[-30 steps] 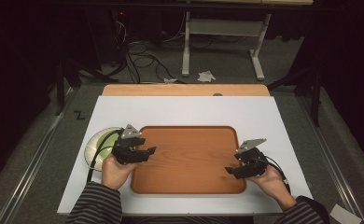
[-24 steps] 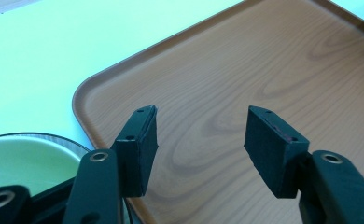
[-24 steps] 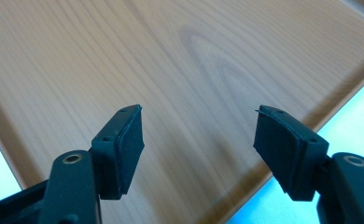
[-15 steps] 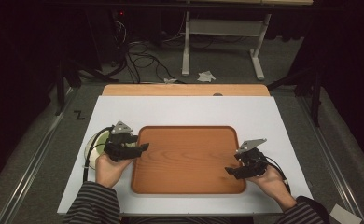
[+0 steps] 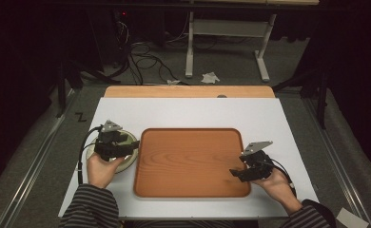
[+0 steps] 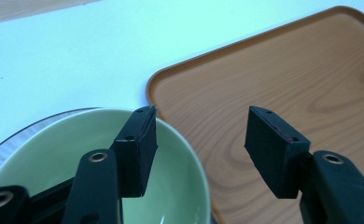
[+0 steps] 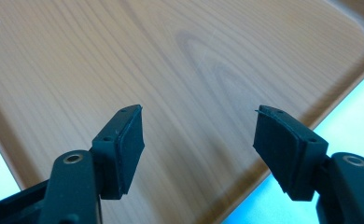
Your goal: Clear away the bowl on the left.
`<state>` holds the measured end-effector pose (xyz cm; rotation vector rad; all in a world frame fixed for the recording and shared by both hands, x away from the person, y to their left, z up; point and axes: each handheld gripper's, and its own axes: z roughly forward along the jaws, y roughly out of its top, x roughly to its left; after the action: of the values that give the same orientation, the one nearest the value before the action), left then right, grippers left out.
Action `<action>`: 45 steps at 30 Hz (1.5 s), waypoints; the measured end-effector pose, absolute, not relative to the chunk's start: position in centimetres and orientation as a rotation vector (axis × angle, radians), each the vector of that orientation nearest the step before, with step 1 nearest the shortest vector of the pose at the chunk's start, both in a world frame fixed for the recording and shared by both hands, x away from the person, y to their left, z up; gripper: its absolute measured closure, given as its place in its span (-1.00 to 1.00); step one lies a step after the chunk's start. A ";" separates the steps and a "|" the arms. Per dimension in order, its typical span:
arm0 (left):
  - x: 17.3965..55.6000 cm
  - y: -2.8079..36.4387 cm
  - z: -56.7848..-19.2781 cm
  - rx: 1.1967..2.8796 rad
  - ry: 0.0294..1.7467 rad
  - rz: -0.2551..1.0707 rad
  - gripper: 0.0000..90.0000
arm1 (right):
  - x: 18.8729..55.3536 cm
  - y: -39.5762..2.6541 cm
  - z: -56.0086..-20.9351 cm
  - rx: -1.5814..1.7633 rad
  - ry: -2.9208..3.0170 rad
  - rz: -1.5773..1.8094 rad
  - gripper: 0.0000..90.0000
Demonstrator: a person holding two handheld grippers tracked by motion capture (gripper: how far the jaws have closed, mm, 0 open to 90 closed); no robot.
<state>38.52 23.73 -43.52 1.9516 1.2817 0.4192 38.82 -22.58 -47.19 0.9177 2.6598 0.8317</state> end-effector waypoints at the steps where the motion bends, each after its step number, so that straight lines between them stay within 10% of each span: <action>1: 38.5 23.8 -43.5 1.951 1.286 0.414 -0.03 | 38.8 -22.6 -47.2 0.918 2.661 0.830 -0.23; 45: 39.0 30.9 -44.7 1.829 1.591 0.492 -0.09 | 38.8 -22.3 -47.4 0.906 2.692 0.806 -0.23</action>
<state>38.99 30.91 -44.66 1.8290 1.5912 0.4916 38.80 -22.34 -47.42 0.9058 2.6917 0.8059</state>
